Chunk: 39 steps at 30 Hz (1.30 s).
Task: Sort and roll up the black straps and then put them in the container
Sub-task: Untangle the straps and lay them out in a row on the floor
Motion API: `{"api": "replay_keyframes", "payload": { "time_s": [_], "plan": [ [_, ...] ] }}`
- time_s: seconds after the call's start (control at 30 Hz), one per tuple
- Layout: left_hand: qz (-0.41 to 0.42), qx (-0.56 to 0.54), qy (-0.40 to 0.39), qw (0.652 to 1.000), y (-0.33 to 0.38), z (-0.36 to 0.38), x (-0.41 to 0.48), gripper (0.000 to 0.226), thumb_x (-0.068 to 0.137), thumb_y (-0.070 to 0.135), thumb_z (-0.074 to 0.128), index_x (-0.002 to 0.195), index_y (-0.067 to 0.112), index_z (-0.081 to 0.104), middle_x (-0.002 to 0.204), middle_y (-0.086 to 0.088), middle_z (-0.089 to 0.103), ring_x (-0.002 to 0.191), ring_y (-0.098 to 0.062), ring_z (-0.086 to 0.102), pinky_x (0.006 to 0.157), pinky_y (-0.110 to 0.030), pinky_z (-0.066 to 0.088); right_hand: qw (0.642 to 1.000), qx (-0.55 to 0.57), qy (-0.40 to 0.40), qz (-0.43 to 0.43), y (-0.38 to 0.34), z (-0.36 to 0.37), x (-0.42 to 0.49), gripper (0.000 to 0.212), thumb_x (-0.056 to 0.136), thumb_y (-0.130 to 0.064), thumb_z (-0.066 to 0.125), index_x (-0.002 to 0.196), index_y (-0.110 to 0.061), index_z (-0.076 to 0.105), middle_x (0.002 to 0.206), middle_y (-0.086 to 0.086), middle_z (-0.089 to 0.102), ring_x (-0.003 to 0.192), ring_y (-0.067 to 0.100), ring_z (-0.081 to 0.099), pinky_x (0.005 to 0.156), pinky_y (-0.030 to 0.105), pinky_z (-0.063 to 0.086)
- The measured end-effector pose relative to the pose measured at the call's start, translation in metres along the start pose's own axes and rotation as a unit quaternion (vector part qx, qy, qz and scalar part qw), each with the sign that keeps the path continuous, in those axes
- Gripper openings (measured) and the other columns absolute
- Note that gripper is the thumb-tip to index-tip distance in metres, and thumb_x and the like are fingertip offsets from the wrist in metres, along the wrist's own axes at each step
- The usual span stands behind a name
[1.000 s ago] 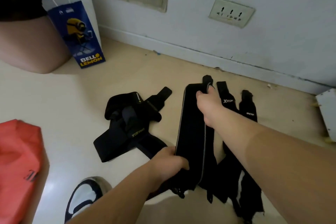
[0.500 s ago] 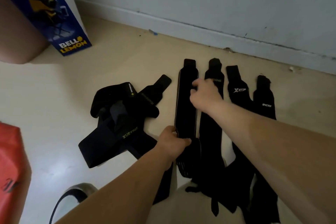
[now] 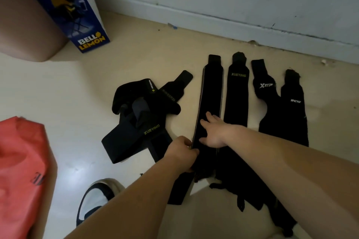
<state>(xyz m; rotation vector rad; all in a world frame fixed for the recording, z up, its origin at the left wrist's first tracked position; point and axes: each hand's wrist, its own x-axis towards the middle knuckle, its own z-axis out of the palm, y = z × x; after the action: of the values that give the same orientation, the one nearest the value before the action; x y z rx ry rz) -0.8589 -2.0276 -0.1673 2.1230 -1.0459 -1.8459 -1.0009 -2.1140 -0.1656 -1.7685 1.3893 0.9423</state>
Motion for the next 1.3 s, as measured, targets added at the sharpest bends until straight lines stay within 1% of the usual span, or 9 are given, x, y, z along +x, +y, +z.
{"api": "replay_keyframes", "payload": {
  "time_s": [0.2,0.33,0.43,0.57,0.73,1.0,1.13,1.2,1.3],
  "plan": [
    [-0.032,0.060,-0.127,0.990,-0.022,-0.026,-0.029,0.012,0.102,0.017,0.064,0.114,0.017,0.062,0.107,-0.015,0.074,0.083,-0.027,0.080,0.067,-0.037,0.066,0.998,0.027,0.031,0.039,-0.020,0.012,0.000,0.097,0.103,-0.056,0.059,0.171,-0.016,0.003,0.177,0.008,-0.019,0.164,0.032,-0.008,0.132,0.049,0.016],
    [0.007,-0.024,0.091,0.996,-0.035,-0.055,-0.019,0.014,0.100,0.029,0.063,0.092,0.017,0.066,0.079,-0.008,0.074,0.061,-0.023,0.075,0.058,-0.036,0.064,0.993,0.000,0.105,0.056,-0.033,0.009,-0.003,0.068,0.102,-0.054,0.056,0.158,-0.017,0.041,0.165,0.008,0.020,0.151,0.034,0.024,0.113,0.048,0.045],
    [-0.007,-0.086,0.259,0.962,-0.042,-0.086,-0.008,0.016,0.092,0.034,0.067,0.088,0.019,0.062,0.079,-0.005,0.072,0.071,-0.025,0.073,0.072,-0.043,0.065,0.984,0.070,0.166,0.015,-0.046,0.004,0.002,0.044,0.104,-0.045,0.051,0.140,-0.019,0.058,0.139,0.006,0.047,0.125,0.026,0.049,0.096,0.042,0.055],
    [-0.023,-0.185,0.263,0.947,-0.047,-0.111,0.001,0.034,0.088,0.026,0.078,0.116,0.018,0.060,0.094,0.000,0.070,0.086,-0.021,0.071,0.085,-0.041,0.062,0.956,0.278,0.086,-0.038,-0.081,-0.001,0.012,0.041,0.105,-0.032,0.057,0.143,-0.017,0.060,0.134,0.005,0.061,0.115,0.020,0.058,0.095,0.025,0.047],
    [-0.044,-0.247,0.176,0.952,-0.039,-0.123,0.008,0.026,0.092,0.018,0.080,0.104,0.015,0.058,0.092,-0.009,0.070,0.063,-0.020,0.069,0.044,-0.026,0.048,0.921,0.378,0.062,-0.070,-0.107,-0.004,0.029,0.031,0.104,-0.015,0.062,0.133,-0.018,0.056,0.088,-0.007,0.056,0.074,0.005,0.054,0.048,0.008,0.040],
    [-0.009,-0.296,0.056,0.954,-0.025,-0.125,0.003,0.014,0.091,0.006,0.072,0.085,0.016,0.065,0.068,-0.008,0.067,0.052,-0.016,0.058,0.047,-0.026,0.037,0.785,0.619,-0.028,-0.010,-0.097,-0.022,0.029,0.035,0.093,-0.037,0.079,0.120,-0.014,0.075,0.106,0.009,0.082,0.097,0.028,0.079,0.080,0.040,0.065],
    [0.002,-0.238,0.139,0.961,-0.018,-0.130,-0.004,0.017,0.096,0.005,0.058,0.088,0.014,0.071,0.075,-0.008,0.073,0.058,-0.019,0.064,0.048,-0.028,0.048,0.795,0.603,-0.062,-0.019,-0.085,-0.025,0.025,0.033,0.098,-0.026,0.076,0.127,-0.013,0.070,0.115,0.010,0.080,0.108,0.028,0.076,0.083,0.038,0.062],
    [0.013,-0.156,0.250,0.955,-0.020,-0.136,-0.002,0.019,0.094,0.008,0.053,0.097,0.019,0.068,0.089,-0.002,0.072,0.075,-0.019,0.066,0.064,-0.031,0.054,0.786,0.610,-0.098,-0.030,-0.081,-0.024,0.022,0.033,0.100,-0.017,0.073,0.131,-0.013,0.066,0.123,0.012,0.076,0.115,0.029,0.072,0.090,0.041,0.061],
    [0.046,-0.125,0.242,0.961,-0.020,-0.140,-0.002,0.036,0.088,0.004,0.052,0.112,0.029,0.061,0.105,0.006,0.069,0.093,-0.019,0.068,0.085,-0.035,0.058,0.825,0.553,-0.100,-0.055,-0.080,-0.021,0.014,0.026,0.100,-0.006,0.069,0.124,-0.017,0.065,0.125,0.009,0.070,0.115,0.027,0.065,0.092,0.043,0.057]
  ]
}}
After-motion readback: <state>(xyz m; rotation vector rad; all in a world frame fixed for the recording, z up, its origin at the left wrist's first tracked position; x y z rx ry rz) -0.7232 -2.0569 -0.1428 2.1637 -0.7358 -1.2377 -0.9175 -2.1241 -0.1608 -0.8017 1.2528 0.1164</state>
